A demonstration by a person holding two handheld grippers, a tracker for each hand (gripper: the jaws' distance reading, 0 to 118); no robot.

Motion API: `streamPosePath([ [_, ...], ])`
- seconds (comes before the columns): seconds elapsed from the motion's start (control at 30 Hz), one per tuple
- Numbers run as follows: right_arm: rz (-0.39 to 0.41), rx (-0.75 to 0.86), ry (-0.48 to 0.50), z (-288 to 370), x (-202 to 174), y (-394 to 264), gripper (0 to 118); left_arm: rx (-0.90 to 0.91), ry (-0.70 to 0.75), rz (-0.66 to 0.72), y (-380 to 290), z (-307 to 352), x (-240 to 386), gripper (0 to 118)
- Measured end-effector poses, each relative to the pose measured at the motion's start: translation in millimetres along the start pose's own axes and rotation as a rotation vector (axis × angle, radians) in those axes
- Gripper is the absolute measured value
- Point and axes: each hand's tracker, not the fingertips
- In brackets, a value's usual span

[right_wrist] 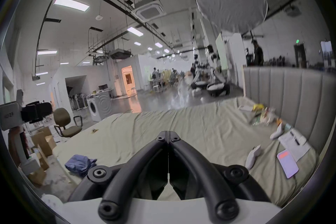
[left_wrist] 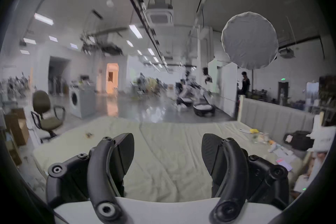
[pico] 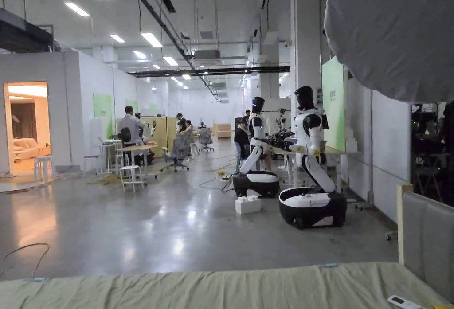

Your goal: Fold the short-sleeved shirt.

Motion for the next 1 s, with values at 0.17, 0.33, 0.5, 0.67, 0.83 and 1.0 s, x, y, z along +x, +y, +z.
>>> streamPosePath([
  [0.17, 0.067, 0.029, -0.045, 2.1, -2.5, 6.8, 0, 0.046, 0.037, -0.106, -1.1, 13.9, 12.8, 31],
  [0.33, 0.144, 0.073, -0.041, 13.1, -15.5, 12.2, 0, -0.06, -0.092, -0.105, -9.9, 6.9, 8.1, 2],
  [0.5, 0.185, 0.073, -0.048, 19.9, -18.8, 10.9, 0, -0.089, -0.1, -0.054, -8.8, 3.1, 2.1, 1],
  [0.67, 0.072, 0.039, -0.043, 19.1, -10.6, 5.8, 0, -0.041, -0.128, -0.008, -7.1, 6.2, 0.4, 1],
  [0.83, 0.053, 0.035, -0.05, 19.4, -11.4, 4.2, 0, -0.034, -0.149, -0.018, -5.1, 6.5, 5.1, 1],
  [1.0, 0.102, 0.055, -0.044, 23.1, -17.6, 8.4, 0, -0.044, -0.155, -0.011, -5.6, 3.9, 8.6, 1],
])
